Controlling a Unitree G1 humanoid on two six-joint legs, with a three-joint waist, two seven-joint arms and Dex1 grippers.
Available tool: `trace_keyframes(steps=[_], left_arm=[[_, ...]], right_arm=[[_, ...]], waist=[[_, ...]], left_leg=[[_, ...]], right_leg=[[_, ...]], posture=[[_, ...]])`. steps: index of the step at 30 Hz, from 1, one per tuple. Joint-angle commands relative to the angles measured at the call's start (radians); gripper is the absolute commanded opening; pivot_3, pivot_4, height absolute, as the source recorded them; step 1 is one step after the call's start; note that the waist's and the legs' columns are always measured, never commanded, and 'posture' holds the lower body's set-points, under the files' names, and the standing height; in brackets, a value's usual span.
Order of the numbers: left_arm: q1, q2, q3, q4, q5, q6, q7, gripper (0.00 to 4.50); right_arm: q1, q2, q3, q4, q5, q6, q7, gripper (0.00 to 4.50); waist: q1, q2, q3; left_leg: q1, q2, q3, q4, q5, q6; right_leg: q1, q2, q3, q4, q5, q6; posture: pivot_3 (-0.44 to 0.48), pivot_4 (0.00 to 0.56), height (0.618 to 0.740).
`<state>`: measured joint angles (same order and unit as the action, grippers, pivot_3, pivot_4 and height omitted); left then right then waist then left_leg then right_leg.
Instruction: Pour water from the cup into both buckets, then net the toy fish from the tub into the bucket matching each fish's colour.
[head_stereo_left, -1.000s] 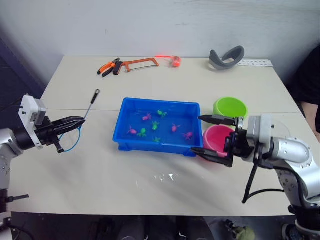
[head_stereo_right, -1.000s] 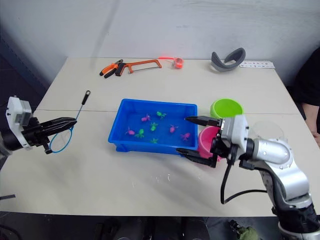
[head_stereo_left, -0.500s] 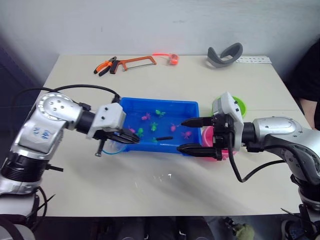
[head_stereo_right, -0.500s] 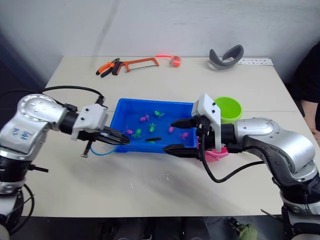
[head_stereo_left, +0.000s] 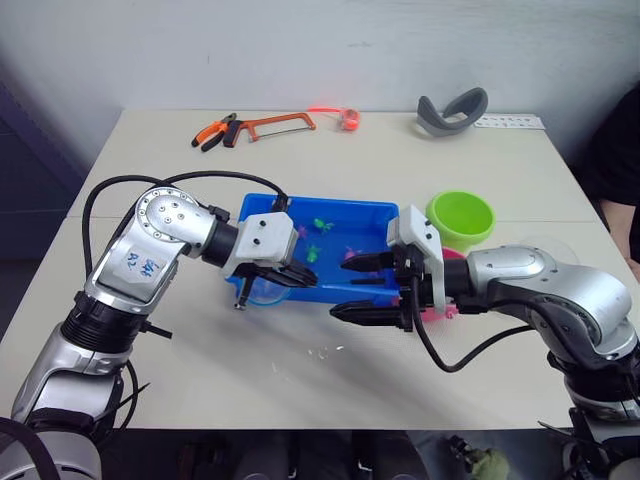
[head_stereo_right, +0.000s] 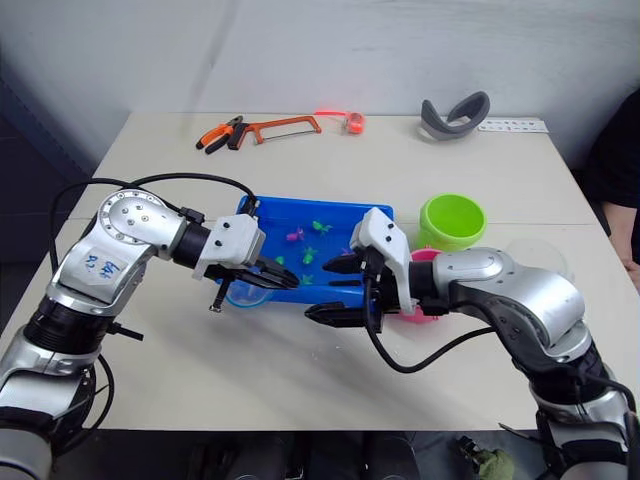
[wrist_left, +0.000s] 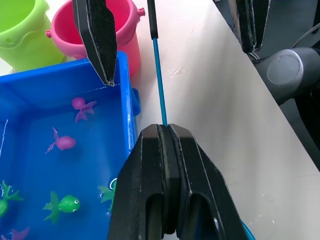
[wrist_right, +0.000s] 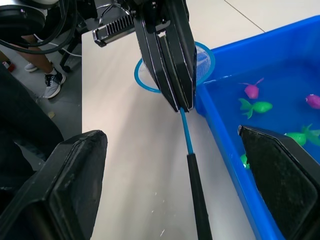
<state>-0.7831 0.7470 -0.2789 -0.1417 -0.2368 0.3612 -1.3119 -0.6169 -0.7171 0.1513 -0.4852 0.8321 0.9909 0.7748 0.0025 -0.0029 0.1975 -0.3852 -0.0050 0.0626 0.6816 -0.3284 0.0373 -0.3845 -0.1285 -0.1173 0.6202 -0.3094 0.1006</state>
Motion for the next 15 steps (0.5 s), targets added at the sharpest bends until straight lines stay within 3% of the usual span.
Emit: trace_keyframes(steps=[1,4,6,8,14,15], left_arm=[[-0.022,-0.007,0.006,-0.014,0.008,0.001,0.007,0.07],[-0.022,-0.01,0.004,-0.021,0.015,0.013,0.012,0.07],[-0.021,-0.01,0.002,-0.025,0.018,0.02,0.013,0.0],[-0.02,-0.012,0.001,-0.03,0.017,0.024,0.016,0.0],[-0.014,-0.013,-0.002,-0.042,0.025,0.016,0.014,0.0],[-0.013,-0.017,0.002,-0.043,0.023,0.019,0.019,0.0]], right_arm=[[-0.022,-0.001,-0.01,-0.019,-0.004,0.011,0.003,4.5],[-0.032,0.009,-0.009,-0.014,-0.008,0.022,0.001,4.5],[-0.034,0.013,-0.007,-0.012,-0.014,0.025,0.001,3.93],[-0.034,0.016,-0.004,-0.009,-0.023,0.023,0.003,3.2],[-0.033,0.029,-0.007,-0.003,-0.035,0.021,0.007,0.15],[-0.032,0.03,-0.006,-0.003,-0.037,0.021,0.009,0.06]], waist=[[0.001,0.0,0.0],[0.003,0.0,0.0],[0.003,0.0,0.0],[0.003,0.0,0.0],[0.003,0.0,0.0],[0.003,0.0,0.0]], left_leg=[[-0.002,0.0,0.0,0.001,0.0,0.0],[-0.004,0.0,0.001,0.001,0.0,0.0],[-0.006,0.0,0.001,0.001,0.0,0.0],[-0.006,0.0,0.001,0.001,0.0,0.0],[-0.006,0.0,0.001,0.001,0.0,0.001],[-0.006,0.0,0.001,0.001,0.0,0.001]], right_leg=[[-0.002,0.0,0.0,0.001,0.0,0.0],[-0.005,0.0,0.0,0.002,0.0,0.0],[-0.006,0.001,0.0,0.003,0.0,0.0],[-0.007,0.002,0.0,0.003,0.0,0.0],[-0.007,0.004,0.001,0.003,0.0,0.0],[-0.007,0.004,0.001,0.003,0.0,0.0]], posture=[[0.0,0.15,0.74],[0.0,0.15,0.74],[0.0,0.15,0.74],[0.0,0.15,0.74],[0.0,0.15,0.74],[0.0,0.15,0.74]])
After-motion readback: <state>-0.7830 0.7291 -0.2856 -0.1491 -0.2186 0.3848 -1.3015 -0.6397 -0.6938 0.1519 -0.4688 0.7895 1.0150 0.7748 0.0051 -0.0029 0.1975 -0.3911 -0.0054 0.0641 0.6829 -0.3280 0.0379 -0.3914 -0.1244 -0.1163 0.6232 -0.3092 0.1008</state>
